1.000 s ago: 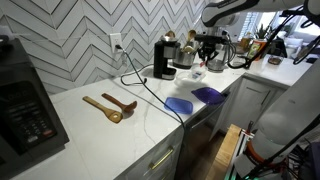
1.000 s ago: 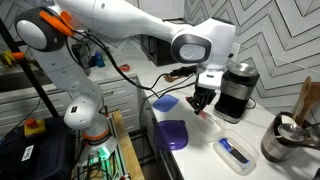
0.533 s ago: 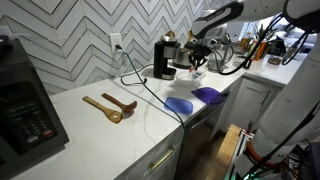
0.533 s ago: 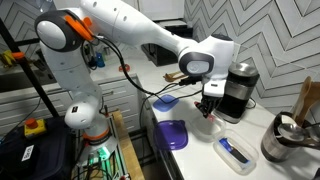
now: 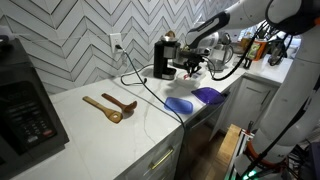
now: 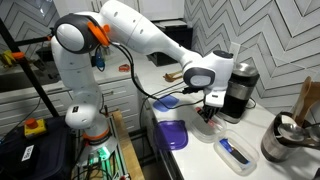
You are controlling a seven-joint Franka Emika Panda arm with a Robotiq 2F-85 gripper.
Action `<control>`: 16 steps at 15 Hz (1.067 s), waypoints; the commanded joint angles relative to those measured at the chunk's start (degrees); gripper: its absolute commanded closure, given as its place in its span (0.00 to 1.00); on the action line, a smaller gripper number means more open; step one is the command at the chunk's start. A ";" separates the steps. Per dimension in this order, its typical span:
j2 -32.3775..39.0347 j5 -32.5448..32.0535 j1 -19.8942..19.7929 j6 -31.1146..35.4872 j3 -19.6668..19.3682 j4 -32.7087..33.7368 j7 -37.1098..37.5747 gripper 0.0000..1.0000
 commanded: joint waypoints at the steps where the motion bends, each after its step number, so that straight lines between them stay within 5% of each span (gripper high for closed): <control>1: 0.76 1.66 0.93 0.51 -0.63 -0.45 -0.61 0.96; 6: 0.96 1.18 1.02 0.37 -0.85 -0.42 -0.43 0.92; 7: 0.86 1.18 1.02 0.51 -0.87 -0.48 -0.39 0.60; 9: 0.45 1.30 0.92 0.68 -0.98 -0.57 -0.46 0.53; 16: -0.75 2.41 0.68 0.13 -1.44 -1.06 -2.01 0.01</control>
